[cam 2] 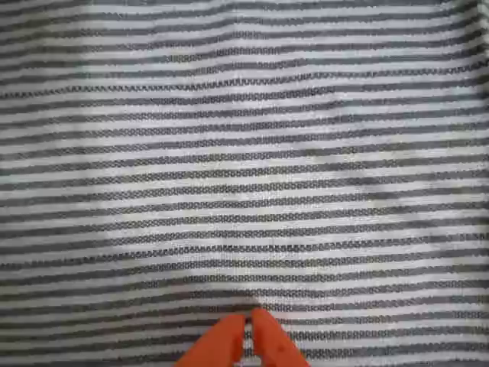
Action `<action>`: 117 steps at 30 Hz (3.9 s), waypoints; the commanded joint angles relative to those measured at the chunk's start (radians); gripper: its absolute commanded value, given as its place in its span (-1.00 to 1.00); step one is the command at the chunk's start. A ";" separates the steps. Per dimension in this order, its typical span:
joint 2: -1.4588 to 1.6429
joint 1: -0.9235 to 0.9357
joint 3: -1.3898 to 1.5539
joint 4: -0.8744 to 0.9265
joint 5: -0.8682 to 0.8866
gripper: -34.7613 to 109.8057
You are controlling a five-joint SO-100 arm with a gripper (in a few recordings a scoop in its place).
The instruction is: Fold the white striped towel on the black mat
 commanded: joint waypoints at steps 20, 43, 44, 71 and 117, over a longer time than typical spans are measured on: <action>0.008 0.012 0.015 0.002 0.112 -0.52; 0.008 0.012 0.015 0.002 0.112 -0.52; 0.008 0.012 0.015 0.002 0.112 -0.52; 0.006 -0.026 0.015 0.002 0.138 -0.52; -1.367 -0.612 -1.048 -0.229 0.563 -0.45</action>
